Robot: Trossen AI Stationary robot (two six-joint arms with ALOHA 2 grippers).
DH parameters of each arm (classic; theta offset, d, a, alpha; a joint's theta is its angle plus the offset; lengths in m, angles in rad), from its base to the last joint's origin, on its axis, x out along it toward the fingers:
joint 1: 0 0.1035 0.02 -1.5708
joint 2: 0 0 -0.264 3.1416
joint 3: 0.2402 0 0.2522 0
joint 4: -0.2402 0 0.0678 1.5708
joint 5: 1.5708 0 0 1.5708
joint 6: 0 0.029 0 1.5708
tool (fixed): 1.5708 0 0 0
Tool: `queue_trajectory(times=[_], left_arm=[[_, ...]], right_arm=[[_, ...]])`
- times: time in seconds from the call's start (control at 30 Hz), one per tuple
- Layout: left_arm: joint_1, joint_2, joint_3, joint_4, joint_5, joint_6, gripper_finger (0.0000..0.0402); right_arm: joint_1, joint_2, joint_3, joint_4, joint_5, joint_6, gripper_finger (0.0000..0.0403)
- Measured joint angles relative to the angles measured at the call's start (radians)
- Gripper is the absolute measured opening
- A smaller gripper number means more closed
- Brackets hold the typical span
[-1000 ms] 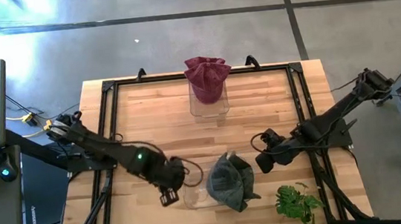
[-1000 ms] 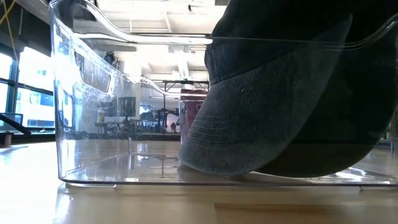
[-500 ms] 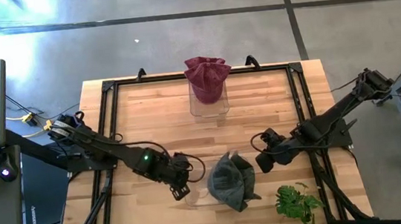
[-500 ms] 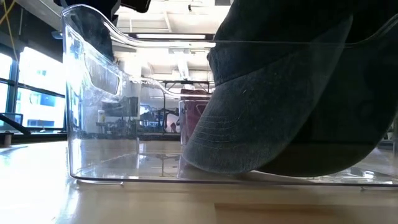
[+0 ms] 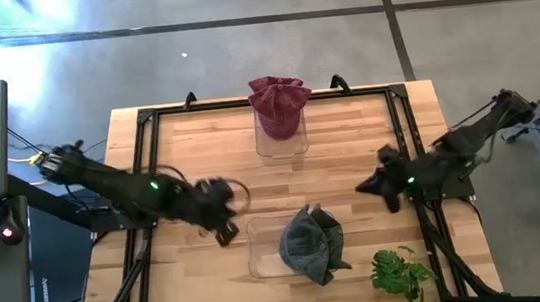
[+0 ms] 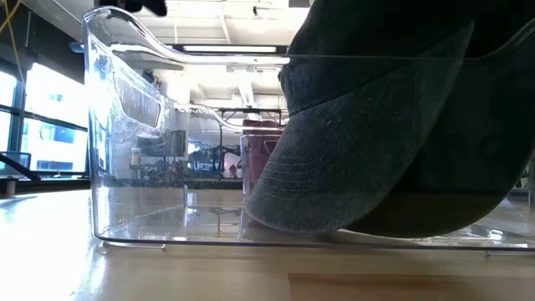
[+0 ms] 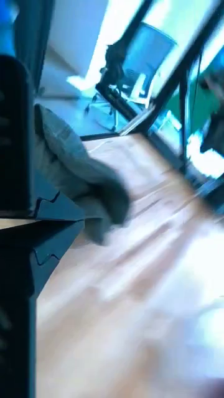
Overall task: Pick & Place hat
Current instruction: Return to home position
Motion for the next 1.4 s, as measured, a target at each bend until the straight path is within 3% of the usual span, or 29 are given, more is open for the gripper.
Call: queue_trajectory(times=[0.1,0.23,0.5,0.63,0.73,0.87,1.07,1.4], left_arm=[[0.028,-0.106,-0.024,0.007,-0.051,0.048,0.0000],[0.053,-0.235,-0.065,0.035,-0.091,0.080,0.0000],[0.051,-0.348,-0.102,0.060,-0.151,0.053,0.0000],[0.051,-0.348,-0.101,0.067,-0.154,0.052,0.0000],[0.051,-0.348,-0.101,0.069,-0.149,0.048,0.0000],[0.051,-0.348,-0.101,0.070,-0.148,0.021,0.0000],[0.051,-0.348,-0.101,0.068,-0.152,0.000,0.0000],[0.051,-0.348,-0.101,0.064,-0.155,0.000,0.0000]], right_arm=[[0.013,-0.105,-0.013,0.041,0.033,-0.291,0.0000],[0.039,-0.229,-0.109,0.260,0.045,-0.601,0.0000],[0.015,-0.504,-0.488,0.736,0.078,-0.924,0.0000],[-0.037,-0.652,-0.631,0.873,0.106,-1.070,0.0000],[-0.080,-0.760,-0.704,0.883,0.102,-1.098,0.0000],[-0.143,-0.751,-0.764,0.908,0.032,-1.096,0.0000],[-0.270,-0.756,-0.763,0.811,-0.040,-1.047,0.0000],[-0.557,-0.757,-0.763,0.639,-0.341,-0.895,0.0000]])
